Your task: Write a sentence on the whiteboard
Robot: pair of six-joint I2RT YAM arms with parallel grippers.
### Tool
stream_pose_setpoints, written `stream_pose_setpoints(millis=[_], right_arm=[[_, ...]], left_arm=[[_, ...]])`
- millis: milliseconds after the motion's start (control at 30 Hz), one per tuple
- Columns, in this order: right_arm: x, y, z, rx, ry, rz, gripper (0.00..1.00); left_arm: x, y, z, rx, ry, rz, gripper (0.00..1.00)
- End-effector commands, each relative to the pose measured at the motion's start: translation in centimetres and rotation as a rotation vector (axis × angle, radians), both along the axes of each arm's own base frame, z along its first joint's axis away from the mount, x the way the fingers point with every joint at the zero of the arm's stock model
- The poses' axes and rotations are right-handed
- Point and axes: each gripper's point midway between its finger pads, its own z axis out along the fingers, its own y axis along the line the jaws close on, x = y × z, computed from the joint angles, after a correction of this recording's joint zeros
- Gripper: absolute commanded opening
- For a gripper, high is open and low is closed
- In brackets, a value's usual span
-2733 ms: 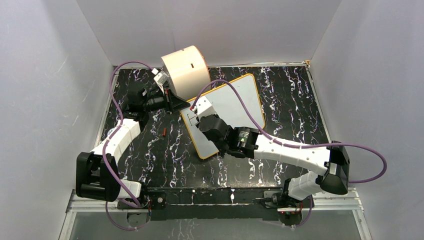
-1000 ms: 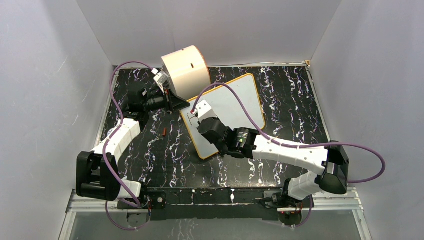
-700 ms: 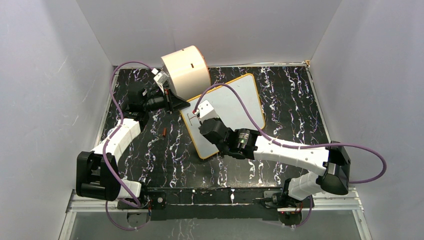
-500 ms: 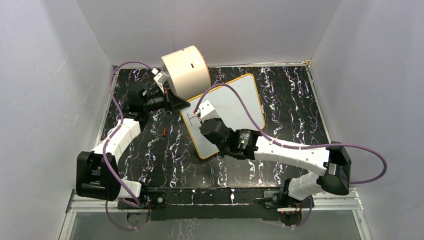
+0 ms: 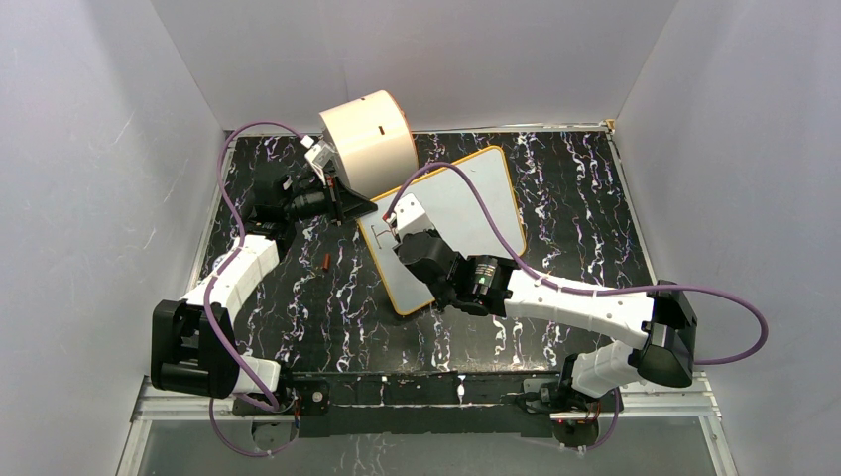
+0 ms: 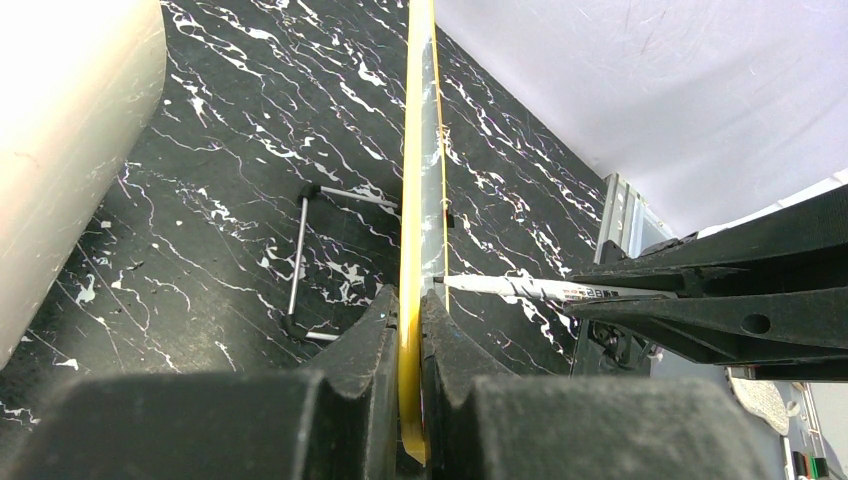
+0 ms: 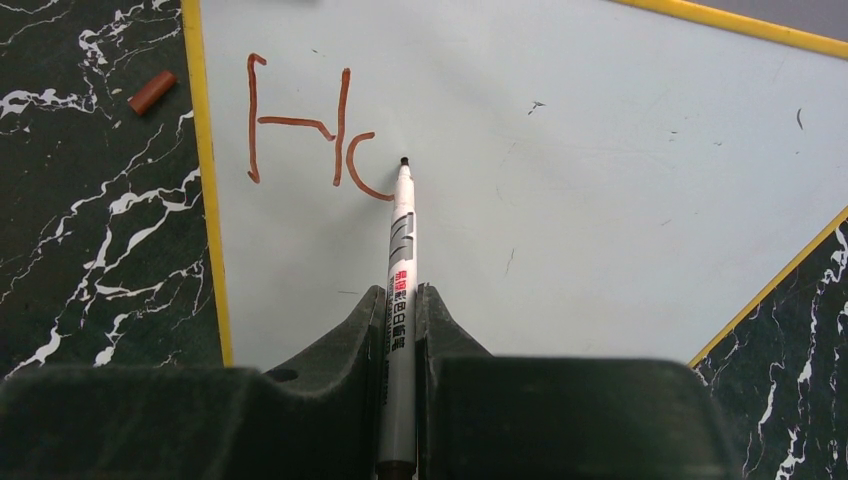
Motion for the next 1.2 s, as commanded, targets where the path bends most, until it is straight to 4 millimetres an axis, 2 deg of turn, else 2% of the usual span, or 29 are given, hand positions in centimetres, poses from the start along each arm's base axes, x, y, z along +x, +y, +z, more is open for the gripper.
stream_pose_setpoints(millis=[0, 333, 833, 1167], right_arm=[[1.1, 0.6, 2.5, 0.094, -0.052, -0.024, 0.0], [1.0, 1.5, 3.0, 0.119, -0.06, 0.016, 0.0], [-0.1, 2.4, 1.7, 0.091, 0.009, 0.088, 0.0], [-0.3, 2.4, 1.9, 0.098, 0.016, 0.098, 0.0]], left_arm=[[-1.0, -0.9, -0.8, 0.02, 0.006, -0.057, 0.0], [-1.0, -1.0, -0.9, 0.022, 0.01, -0.059, 0.0], [-0.9, -0.9, -0.9, 0.026, 0.008, -0.054, 0.0], [-0.9, -0.9, -0.9, 0.032, 0.005, -0.049, 0.0]])
